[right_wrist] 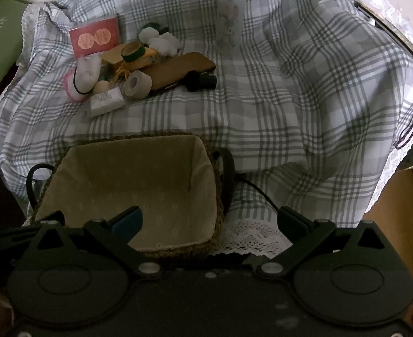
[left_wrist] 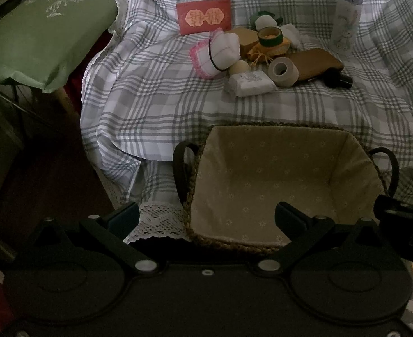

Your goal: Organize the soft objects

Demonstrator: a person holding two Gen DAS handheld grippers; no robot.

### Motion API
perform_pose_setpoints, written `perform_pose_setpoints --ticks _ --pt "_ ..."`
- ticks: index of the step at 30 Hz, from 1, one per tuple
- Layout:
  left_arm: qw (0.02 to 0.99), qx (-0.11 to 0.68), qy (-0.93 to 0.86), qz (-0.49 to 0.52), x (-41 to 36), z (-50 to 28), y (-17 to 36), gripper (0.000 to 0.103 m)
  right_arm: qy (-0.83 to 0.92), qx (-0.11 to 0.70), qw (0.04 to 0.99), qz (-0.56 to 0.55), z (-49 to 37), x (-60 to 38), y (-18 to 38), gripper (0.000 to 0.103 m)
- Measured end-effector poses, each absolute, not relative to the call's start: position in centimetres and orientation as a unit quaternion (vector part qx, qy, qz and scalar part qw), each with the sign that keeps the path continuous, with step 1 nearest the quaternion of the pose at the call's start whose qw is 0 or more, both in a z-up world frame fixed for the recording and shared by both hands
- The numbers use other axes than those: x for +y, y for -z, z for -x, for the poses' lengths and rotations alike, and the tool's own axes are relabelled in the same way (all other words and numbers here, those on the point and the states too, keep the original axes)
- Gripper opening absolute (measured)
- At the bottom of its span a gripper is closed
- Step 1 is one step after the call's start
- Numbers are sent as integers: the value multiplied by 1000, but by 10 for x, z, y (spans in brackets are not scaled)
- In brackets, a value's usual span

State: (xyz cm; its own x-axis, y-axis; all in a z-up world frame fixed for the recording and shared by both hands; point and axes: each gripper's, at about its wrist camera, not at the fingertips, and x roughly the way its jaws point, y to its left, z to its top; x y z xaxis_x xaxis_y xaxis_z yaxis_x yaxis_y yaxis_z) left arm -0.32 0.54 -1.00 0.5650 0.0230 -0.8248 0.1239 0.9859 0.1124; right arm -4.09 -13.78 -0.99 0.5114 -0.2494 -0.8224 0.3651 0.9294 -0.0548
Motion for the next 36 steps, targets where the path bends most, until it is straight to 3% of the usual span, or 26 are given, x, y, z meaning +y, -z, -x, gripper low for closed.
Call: perform_pose_setpoints --ticks 36 --pt "878 472 25 -73 7 2 12 100 174 467 864 -66 43 -134 15 103"
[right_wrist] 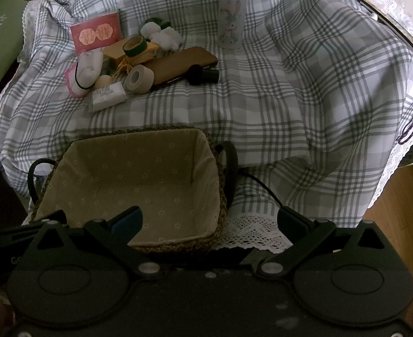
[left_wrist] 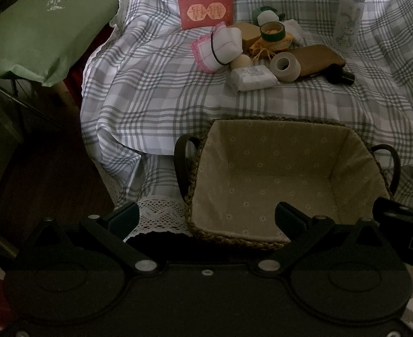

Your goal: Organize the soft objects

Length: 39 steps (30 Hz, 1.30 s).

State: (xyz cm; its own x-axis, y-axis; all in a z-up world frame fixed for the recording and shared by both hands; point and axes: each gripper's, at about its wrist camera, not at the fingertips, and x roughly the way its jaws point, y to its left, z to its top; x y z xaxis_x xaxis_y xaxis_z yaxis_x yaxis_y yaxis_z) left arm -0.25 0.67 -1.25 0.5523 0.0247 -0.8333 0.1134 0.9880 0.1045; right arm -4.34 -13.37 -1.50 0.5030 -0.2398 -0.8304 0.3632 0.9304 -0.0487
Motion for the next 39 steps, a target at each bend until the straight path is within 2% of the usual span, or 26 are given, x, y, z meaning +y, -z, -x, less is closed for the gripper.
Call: perform_pose_setpoints --ticks 14,22,32,39 --pt "865 497 32 -60 12 -1 24 100 170 489 853 -74 39 -136 24 103" --pt "871 490 42 -2 22 -16 19 100 147 479 861 -88 34 -142 27 103" --pt "858 514 21 -15 24 -51 26 100 141 427 891 -54 1 -153 17 102" --pt "858 513 15 -18 19 -86 26 100 145 397 903 -73 -40 -175 18 102"
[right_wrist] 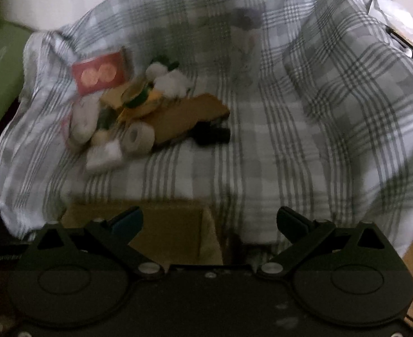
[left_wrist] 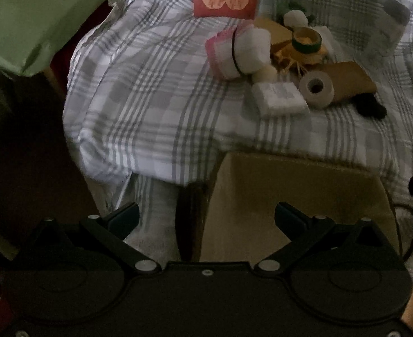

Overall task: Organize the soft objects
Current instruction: 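Reach the left tool to the pink-edged white towel bundle and grasp it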

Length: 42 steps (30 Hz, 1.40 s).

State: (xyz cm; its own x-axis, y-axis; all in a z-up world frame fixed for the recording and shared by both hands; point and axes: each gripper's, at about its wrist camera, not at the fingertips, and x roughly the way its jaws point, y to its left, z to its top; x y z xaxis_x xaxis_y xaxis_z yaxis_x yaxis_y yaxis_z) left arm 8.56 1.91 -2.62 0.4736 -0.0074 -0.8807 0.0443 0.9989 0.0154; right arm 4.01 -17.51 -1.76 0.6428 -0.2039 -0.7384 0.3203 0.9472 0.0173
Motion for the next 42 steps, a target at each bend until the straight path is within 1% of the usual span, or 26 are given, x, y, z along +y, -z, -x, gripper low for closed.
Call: perform_pose_setpoints --ticks 4,8,13,19,28,32,37,39,42 --pt "862 506 19 -26 12 -110 27 100 163 381 906 -89 -65 -190 21 102" --pt "862 504 33 -40 4 -136 32 100 149 405 896 -104 -93 -205 30 102" --pt "871 487 34 -45 -3 -163 36 100 156 413 894 -74 -125 -209 45 102" --pt "879 476 16 -21 -1 -202 42 99 139 425 893 -57 -158 -212 59 102" --pt "891 453 37 -10 -10 -233 46 100 138 436 889 -28 -197 -213 80 101" --pt "895 443 47 -18 -16 -239 49 100 139 440 887 -31 -205 -217 88 99" --pt "903 426 59 -3 -13 -235 44 100 139 440 886 -36 -210 -222 95 93" --pt "906 419 59 6 -11 -235 41 100 138 437 888 -39 -211 -223 96 88" --pt "908 416 52 17 -9 -241 40 100 135 434 890 -45 -211 -224 99 86"
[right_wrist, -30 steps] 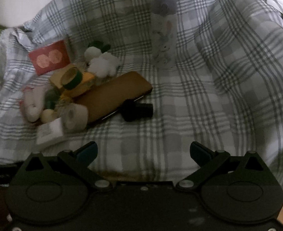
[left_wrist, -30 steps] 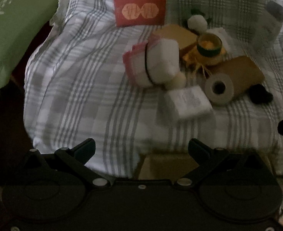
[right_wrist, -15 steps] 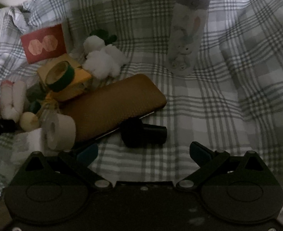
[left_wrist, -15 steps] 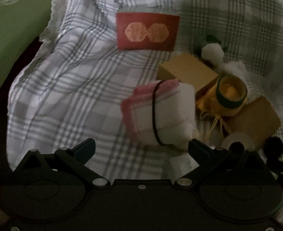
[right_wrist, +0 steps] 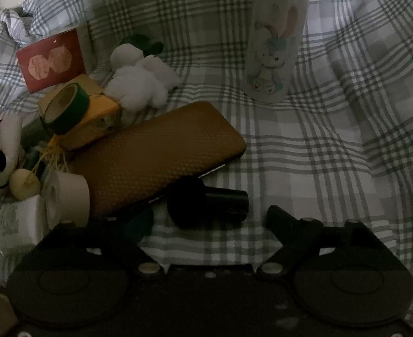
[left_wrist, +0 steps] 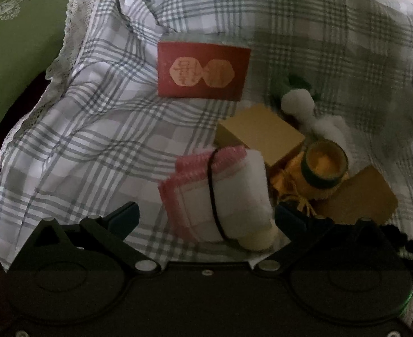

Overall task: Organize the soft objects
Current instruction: 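Reach the left tool to the pink-edged white towel bundle and grasp it, then lift the towel bundle with the left tool and carry it toward the basket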

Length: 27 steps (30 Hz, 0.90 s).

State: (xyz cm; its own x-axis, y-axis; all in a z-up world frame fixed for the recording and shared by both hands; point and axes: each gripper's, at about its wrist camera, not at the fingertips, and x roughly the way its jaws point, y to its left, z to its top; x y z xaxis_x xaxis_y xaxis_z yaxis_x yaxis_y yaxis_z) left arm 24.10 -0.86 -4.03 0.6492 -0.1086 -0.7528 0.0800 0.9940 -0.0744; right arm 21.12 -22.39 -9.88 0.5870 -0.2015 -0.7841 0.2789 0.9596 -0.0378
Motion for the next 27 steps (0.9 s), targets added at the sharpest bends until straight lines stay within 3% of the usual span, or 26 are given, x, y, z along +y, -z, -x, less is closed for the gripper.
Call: perform_pose_setpoints --ticks 6,15,21,27 --pt "904 424 46 28 -7 -256 46 100 127 431 892 -43 -212 -224 99 78" --pt "900 434 44 13 -19 -268 62 100 123 421 898 -36 -209 -222 101 77" --pt "897 439 55 13 -19 -272 72 101 132 418 898 -40 -210 -224 103 88" --pt "885 458 85 22 -17 -278 79 101 131 417 898 -51 -211 -228 104 90"
